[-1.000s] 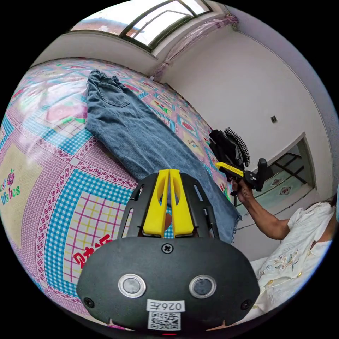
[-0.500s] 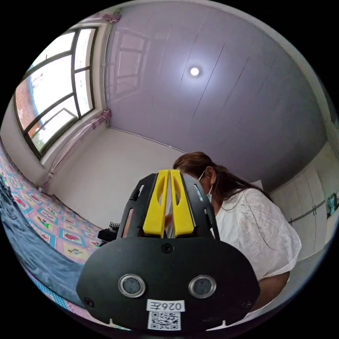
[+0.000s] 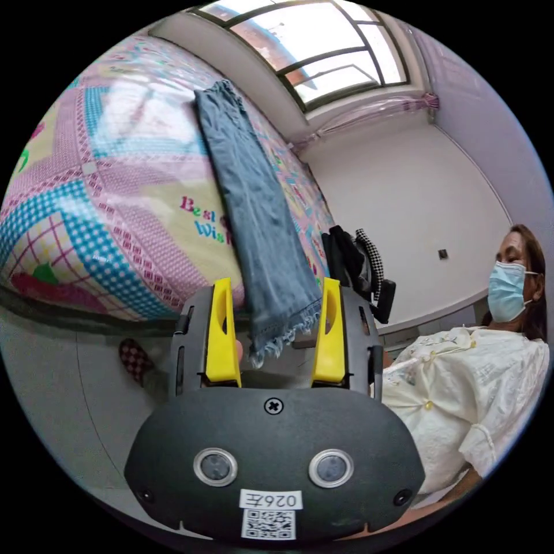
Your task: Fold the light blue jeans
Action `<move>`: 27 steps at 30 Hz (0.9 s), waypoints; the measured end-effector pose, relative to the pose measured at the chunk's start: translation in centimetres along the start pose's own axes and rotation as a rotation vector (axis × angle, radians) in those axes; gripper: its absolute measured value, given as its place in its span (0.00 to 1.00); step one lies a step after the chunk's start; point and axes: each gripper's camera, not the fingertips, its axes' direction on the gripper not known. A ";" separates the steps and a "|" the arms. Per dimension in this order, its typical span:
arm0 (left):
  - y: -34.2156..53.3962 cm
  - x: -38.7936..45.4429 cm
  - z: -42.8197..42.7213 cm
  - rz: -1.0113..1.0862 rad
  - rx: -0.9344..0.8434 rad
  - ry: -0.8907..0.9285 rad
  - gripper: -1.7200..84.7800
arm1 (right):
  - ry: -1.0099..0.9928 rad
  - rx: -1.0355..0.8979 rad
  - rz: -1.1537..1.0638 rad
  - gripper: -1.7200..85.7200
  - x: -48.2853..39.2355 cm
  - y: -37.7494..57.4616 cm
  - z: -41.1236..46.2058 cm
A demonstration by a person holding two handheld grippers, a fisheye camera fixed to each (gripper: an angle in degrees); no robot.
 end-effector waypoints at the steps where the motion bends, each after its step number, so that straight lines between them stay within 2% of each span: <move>1: 1.6 -1.3 0.9 -0.055 0.036 0.004 0.29 | 0.019 -0.028 -0.016 0.07 -0.2 -0.7 0.7; 3: 3.2 -2.9 2.7 -0.123 0.082 0.035 0.31 | 0.044 -0.060 -0.036 0.07 -0.3 -1.8 1.8; 5: 3.8 -4.0 4.7 -0.156 0.098 0.064 0.33 | 0.093 -0.162 -0.084 0.03 -0.4 -3.2 3.8; 9: 2.7 -3.5 7.8 -0.089 -0.004 0.049 0.36 | 0.107 -0.085 -0.104 0.01 0.1 -4.1 0.9; 12: 1.7 -3.6 9.1 -0.063 -0.063 0.068 0.38 | 0.137 -0.150 -0.070 0.01 2.3 -4.1 1.9; 20: 0.3 -4.6 10.6 -0.061 -0.063 0.183 0.43 | -0.110 -0.113 0.140 0.15 9.3 -5.6 1.4; 27: 0.2 -4.8 11.9 -0.061 -0.067 0.248 0.44 | -0.059 -0.138 0.074 0.16 10.2 -8.3 2.8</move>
